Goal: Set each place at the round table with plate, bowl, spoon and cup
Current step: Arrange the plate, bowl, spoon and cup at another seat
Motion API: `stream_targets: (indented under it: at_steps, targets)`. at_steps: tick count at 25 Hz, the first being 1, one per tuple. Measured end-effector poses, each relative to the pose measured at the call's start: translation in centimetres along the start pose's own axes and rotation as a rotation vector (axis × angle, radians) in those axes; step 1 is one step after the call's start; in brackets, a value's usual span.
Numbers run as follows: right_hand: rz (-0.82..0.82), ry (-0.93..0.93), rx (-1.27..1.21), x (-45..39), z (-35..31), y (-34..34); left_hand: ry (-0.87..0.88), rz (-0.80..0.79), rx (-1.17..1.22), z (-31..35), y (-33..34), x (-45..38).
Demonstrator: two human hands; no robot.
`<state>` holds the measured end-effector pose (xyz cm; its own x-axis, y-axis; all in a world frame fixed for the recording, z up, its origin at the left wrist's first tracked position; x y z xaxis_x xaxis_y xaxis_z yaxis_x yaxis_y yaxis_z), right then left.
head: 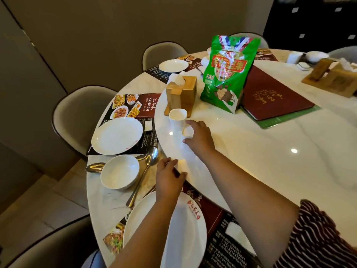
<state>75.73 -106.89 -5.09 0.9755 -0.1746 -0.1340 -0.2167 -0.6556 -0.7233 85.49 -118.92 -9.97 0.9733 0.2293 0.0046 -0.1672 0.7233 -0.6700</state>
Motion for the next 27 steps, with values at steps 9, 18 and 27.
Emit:
stream_targets:
  at_steps: [9,18,27]
  targets:
    - [0.148,0.143,-0.577,13.6,1.9,-7.5,-0.315,-0.152,0.825,3.4,-1.6,6.1]
    - [0.187,0.256,-0.343,28.6,8.3,-14.5,-0.012,-0.384,0.738,7.6,-2.0,17.6]
    - [0.242,0.396,-0.335,33.2,13.8,-13.9,0.155,-0.525,0.355,7.4,2.1,20.8]
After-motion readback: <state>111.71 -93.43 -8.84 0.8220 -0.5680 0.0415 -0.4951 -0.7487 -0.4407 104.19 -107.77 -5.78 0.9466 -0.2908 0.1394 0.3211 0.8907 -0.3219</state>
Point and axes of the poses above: each hand's wrist, its own x-axis away from the middle knuckle, its own y-axis out of the palm, z = x × y, the point moved 2 cm from there along -x, towards the middle knuckle, and after that the axes turned 5 degrees about z, right-handed, at the moved point
